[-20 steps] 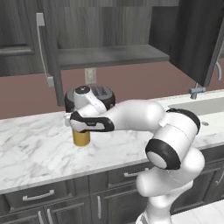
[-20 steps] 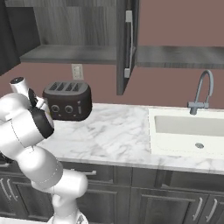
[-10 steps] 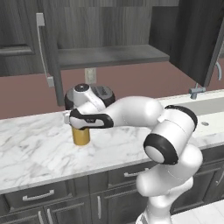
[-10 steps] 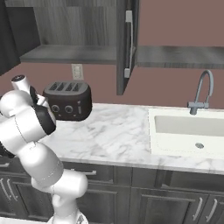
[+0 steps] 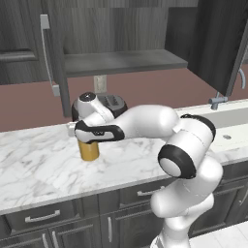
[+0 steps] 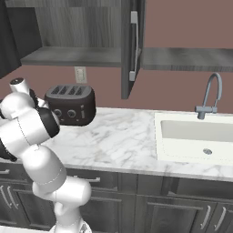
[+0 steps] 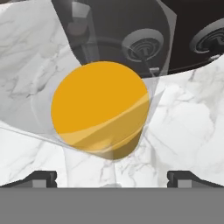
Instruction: There is a tray on the dining counter. Grab the cup, mug, and pitcher and place them on the tray. The pitcher may be placed next to the tray if it cannot fit the tray.
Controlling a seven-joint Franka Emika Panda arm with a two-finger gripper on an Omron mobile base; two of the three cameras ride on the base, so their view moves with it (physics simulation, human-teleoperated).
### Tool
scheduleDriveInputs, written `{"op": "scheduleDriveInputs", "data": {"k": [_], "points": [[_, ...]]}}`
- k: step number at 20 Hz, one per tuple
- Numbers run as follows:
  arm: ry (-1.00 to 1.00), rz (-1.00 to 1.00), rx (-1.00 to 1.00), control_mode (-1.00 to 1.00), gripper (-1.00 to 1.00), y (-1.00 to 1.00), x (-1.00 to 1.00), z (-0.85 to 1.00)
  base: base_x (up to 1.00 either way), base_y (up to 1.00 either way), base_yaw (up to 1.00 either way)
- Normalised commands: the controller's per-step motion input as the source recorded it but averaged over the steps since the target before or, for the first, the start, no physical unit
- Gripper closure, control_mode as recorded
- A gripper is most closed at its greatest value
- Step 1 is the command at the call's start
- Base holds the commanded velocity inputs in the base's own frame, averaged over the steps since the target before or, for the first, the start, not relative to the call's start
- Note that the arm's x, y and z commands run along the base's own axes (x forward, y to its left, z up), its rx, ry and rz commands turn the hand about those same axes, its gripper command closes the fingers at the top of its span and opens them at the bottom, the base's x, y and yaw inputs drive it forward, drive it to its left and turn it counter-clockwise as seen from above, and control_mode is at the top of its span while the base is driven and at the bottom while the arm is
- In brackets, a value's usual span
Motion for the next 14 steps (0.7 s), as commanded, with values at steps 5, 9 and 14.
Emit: {"op": "scheduleDriveInputs", "data": {"k": [5,9,14], "points": [[0.0,0.0,0.0,-1.0,1.0,0.0,0.0,-0.57,0.0,0.0,0.0],[0.0,0.0,0.0,-1.0,1.0,-0.01,0.0,-0.65,0.0,0.0,0.0],[0.0,0.0,0.0,-1.0,1.0,-0.28,-0.21,-0.57,0.0,0.0,0.0]]}}
